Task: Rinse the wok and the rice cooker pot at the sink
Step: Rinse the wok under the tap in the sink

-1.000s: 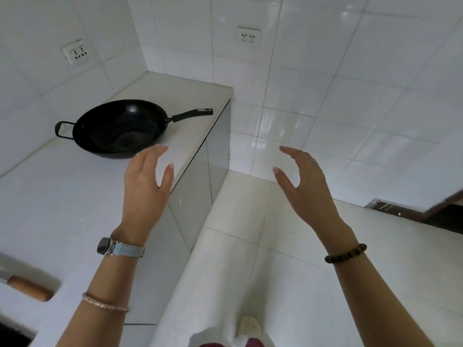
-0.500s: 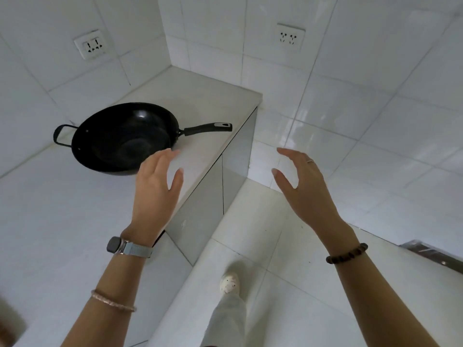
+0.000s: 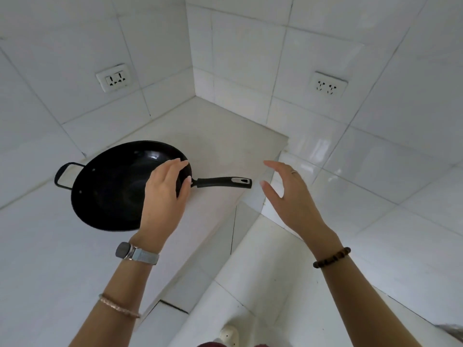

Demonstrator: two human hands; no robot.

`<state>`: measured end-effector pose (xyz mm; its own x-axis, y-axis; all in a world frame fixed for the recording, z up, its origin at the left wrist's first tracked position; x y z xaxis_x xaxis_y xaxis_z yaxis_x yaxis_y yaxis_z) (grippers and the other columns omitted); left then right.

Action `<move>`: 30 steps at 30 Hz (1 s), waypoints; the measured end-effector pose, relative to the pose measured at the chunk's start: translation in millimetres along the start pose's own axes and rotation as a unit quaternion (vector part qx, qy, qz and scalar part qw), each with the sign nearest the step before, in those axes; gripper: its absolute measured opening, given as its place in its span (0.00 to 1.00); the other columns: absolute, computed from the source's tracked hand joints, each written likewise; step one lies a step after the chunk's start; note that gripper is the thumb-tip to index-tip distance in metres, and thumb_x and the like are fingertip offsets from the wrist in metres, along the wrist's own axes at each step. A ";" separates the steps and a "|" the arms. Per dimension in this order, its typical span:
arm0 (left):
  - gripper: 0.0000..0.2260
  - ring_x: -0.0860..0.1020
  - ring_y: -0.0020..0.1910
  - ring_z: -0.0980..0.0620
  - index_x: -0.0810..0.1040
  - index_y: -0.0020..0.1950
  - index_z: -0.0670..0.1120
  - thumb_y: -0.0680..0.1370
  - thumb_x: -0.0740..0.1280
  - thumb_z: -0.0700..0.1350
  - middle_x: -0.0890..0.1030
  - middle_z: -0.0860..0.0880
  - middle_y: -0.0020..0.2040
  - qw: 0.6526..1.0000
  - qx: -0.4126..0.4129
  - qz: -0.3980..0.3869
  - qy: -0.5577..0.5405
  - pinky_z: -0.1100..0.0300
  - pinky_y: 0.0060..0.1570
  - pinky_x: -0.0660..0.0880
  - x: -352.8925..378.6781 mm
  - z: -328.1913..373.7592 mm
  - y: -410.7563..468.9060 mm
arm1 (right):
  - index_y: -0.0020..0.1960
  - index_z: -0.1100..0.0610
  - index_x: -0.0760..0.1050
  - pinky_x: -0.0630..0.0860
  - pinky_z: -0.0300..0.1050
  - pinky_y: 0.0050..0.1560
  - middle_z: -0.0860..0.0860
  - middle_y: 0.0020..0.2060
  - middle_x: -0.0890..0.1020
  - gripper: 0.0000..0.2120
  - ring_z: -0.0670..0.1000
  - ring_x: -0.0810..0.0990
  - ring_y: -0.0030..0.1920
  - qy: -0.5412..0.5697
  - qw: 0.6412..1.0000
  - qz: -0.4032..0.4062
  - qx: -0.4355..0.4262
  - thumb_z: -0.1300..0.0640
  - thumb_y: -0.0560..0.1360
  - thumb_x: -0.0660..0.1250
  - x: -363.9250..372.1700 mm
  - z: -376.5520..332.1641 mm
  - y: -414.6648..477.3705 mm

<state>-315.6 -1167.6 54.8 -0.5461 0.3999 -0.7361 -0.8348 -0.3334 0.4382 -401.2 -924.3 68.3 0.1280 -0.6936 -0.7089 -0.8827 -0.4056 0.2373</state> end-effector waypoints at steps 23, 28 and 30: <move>0.08 0.80 0.48 0.56 0.75 0.58 0.47 0.82 0.59 0.45 0.80 0.51 0.51 0.873 -0.452 0.101 -0.153 0.64 0.46 0.75 148.8 -15.1 13.7 | 0.73 0.52 0.60 0.76 0.37 0.42 0.50 0.62 0.74 0.25 0.49 0.78 0.52 0.032 0.871 -0.489 -0.036 0.50 0.79 0.64 134.7 99.4 181.7; 0.13 0.83 0.49 0.49 0.71 0.63 0.43 0.83 0.58 0.48 0.83 0.45 0.53 0.703 -0.609 0.088 -0.355 0.59 0.48 0.78 201.3 -15.3 -1.5 | 0.70 0.54 0.63 0.76 0.37 0.39 0.50 0.52 0.77 0.22 0.50 0.80 0.45 0.035 0.838 -0.544 -0.019 0.50 0.79 0.64 151.9 112.9 173.7; 0.15 0.83 0.51 0.46 0.71 0.63 0.43 0.83 0.57 0.52 0.84 0.43 0.53 0.618 -0.630 0.108 -0.457 0.51 0.53 0.78 220.2 -17.4 -0.1 | 0.67 0.54 0.66 0.79 0.42 0.42 0.50 0.51 0.78 0.20 0.49 0.81 0.45 0.039 0.824 -0.565 -0.004 0.50 0.78 0.65 160.0 117.9 171.1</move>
<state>-434.6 -1094.4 -116.3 -0.9276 0.3533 0.1213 -0.3326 -0.6333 -0.6988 -585.1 -1034.4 -82.8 0.8956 0.0933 -0.4350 -0.1767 -0.8228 -0.5402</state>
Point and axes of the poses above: each hand's wrist, its own y-axis towards the middle knuckle, its own x-axis out of the palm, z = x × y, the point moved 4 cm from there along y, towards the middle knuckle
